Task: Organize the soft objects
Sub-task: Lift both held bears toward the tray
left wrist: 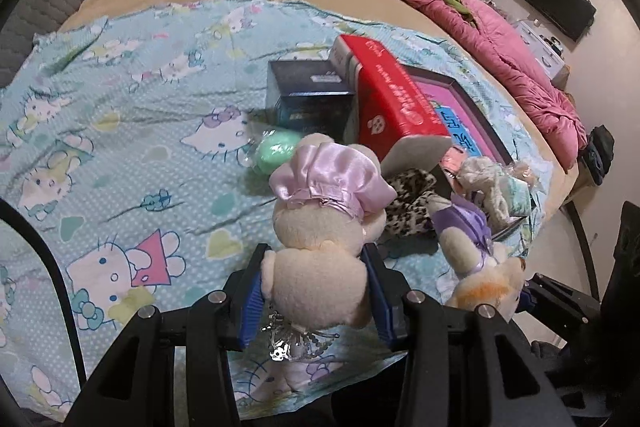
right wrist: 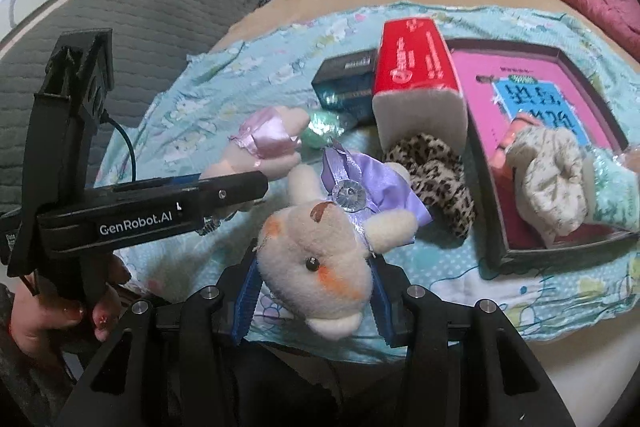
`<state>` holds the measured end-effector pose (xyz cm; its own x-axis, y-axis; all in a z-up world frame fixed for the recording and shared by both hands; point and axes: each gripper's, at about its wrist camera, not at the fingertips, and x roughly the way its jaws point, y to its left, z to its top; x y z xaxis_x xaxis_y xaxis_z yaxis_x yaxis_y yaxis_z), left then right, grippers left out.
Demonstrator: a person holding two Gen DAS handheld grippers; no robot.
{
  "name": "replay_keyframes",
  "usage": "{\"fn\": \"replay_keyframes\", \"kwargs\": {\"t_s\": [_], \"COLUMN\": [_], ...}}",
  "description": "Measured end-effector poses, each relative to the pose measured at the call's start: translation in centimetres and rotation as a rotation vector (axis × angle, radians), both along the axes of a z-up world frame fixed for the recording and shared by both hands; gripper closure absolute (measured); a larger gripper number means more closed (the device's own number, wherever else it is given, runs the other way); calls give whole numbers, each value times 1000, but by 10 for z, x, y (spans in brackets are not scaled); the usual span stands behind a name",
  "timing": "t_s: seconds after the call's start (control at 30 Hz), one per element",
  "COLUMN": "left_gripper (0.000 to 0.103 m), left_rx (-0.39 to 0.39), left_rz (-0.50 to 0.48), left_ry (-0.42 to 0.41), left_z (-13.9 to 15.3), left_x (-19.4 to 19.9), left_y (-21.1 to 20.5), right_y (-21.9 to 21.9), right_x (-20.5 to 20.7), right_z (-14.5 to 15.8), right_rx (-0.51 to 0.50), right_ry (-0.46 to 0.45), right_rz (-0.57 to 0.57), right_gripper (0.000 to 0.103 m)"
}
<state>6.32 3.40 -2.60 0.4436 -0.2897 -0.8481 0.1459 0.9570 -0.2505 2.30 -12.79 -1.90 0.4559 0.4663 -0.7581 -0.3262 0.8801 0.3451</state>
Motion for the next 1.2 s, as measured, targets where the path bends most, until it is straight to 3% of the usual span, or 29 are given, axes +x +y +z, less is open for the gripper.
{"fn": "replay_keyframes", "kwargs": {"t_s": [0.57, 1.2], "left_gripper": [57, 57], "left_rx": [13, 29], "left_rz": [-16, -99], "left_ry": [-83, -151], "left_z": [50, 78], "left_x": [-10, -11], "left_y": [-35, -104], "right_y": [-41, -106], "right_x": [-1, 0], "right_z": [39, 67], "right_rx": [63, 46], "right_ry": [-137, -241], "right_rz": [-86, -228], "right_gripper": [54, 54]}}
